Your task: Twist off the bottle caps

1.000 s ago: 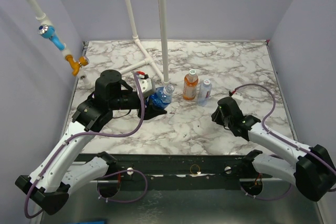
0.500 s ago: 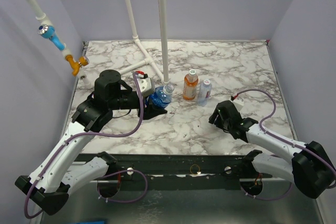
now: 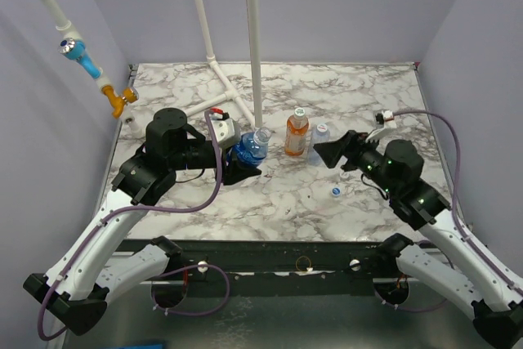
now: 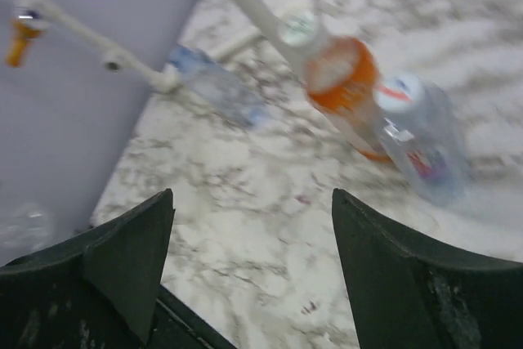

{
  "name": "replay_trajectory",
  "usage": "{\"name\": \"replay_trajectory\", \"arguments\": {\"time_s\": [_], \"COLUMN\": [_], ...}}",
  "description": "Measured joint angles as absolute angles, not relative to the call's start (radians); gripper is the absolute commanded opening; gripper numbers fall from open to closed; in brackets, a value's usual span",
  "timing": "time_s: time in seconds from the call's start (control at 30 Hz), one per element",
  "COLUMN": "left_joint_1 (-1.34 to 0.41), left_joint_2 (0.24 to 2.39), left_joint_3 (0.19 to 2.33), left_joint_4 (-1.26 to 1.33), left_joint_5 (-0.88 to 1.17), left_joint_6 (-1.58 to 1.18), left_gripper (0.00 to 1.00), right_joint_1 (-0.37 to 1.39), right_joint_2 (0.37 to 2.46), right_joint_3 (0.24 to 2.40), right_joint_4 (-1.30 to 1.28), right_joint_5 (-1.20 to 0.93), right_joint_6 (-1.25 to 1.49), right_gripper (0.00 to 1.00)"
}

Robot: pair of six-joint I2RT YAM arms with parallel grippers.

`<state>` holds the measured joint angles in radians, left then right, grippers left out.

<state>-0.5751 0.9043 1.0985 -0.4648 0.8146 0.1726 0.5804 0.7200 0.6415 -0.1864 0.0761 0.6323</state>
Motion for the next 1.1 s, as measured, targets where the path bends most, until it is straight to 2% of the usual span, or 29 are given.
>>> {"name": "replay_trajectory", "arguments": {"time_s": [0.2,0.5,0.7,0.9,1.1], "left_joint_1": [-0.575,-0.575,-0.575,-0.575,-0.575], "left_joint_2": [0.905,0.915,0.926,0.944,0.971], "left_joint_3": [1.098,1.098,1.098,1.098,1.098], "left_joint_4": [-0.440,-0.424,-0.417,-0.406,-0.391], "left_joint_5": [0.814,0.814,0.814,0.814,0.805], "left_joint_6": [0.154,0.126,0.115,0.107,0.090], "left_gripper": [0.00,0.00,0.00,0.00,0.00], "right_joint_1": [0.580,0.580,0.582,0.611,0.658], "right_joint_2": [0.806,0.987,1.100,1.166,1.218], "right_joint_3": [0.965,1.042,1.084,1.139,1.179], "right_joint_4": [-0.085,0.229,0.421,0.502,0.515], "right_joint_5": [-0.303,-0.665,-0.767,-0.797,-0.802], "right_joint_6": [0.479,0.546,0.629,0.639,0.622], "right_gripper": [0.92,0.97,0.98,0.97,0.90]}}
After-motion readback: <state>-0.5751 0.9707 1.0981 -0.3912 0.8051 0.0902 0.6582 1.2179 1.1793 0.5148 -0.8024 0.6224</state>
